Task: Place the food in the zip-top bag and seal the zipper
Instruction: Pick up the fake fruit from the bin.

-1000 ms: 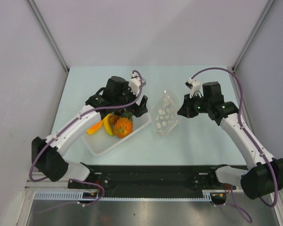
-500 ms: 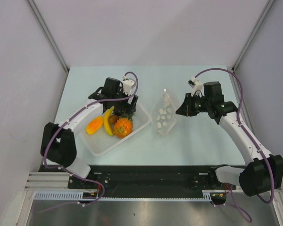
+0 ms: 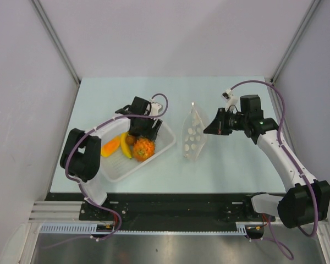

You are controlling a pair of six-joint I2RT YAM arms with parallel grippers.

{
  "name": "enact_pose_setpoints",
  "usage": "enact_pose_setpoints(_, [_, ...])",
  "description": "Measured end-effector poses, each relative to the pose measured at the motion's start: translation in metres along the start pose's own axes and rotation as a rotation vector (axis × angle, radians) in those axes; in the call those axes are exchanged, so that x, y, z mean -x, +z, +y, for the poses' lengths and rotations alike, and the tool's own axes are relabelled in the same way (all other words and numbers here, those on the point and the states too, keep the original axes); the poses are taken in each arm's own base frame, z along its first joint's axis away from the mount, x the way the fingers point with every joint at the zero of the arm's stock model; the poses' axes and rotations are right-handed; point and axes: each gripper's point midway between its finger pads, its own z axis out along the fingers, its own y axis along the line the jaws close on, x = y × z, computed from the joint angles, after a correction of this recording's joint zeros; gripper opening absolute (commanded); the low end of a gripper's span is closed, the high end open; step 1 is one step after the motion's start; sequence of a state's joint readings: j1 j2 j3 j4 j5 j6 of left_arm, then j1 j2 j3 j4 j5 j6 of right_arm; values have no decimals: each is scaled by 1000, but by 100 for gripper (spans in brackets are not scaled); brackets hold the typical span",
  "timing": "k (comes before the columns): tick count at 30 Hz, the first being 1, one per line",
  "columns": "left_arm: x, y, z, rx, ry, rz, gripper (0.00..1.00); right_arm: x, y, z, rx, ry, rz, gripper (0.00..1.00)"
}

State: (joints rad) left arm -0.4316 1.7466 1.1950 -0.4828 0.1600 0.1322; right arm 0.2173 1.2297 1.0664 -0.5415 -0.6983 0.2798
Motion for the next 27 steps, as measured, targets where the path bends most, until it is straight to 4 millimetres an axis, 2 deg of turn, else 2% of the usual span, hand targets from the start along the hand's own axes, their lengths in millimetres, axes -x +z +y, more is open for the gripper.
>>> enact_pose_setpoints(2, [1, 0, 0, 0, 1, -1, 50, 0, -1, 3, 15, 20, 3, 0])
enact_pose_setpoints(4, [3, -2, -1, -2, 3, -2, 21, 0, -2, 5, 29, 40, 6, 0])
enact_pose_setpoints(6, [6, -5, -3, -14, 1, 1, 3, -1, -2, 6, 35, 46, 8, 0])
enact_pose_setpoints(7, [8, -8, -5, -27, -2, -1, 0, -1, -2, 6, 35, 47, 8, 0])
enact_pose_setpoints(10, [16, -20, -11, -48, -1, -22, 0, -2, -2, 4, 29, 46, 9, 0])
enact_pose_setpoints(12, [28, -38, -16, -63, 2, -65, 0, -3, -1, -1, 14, 44, 11, 0])
enact_pose_setpoints(15, [62, -82, -26, -84, 21, -203, 0, -5, 3, -12, -20, 41, 17, 0])
enact_pose_setpoints(19, [110, -152, -45, -132, 58, -420, 0, -13, 10, -31, -69, 51, 42, 0])
enact_pose_setpoints(23, [148, -213, -80, -240, 97, -622, 0, -22, 15, -45, -103, 70, 64, 0])
enact_pose_setpoints(27, [171, -257, -135, -394, 168, -791, 0, -25, 18, -52, -113, 83, 75, 0])
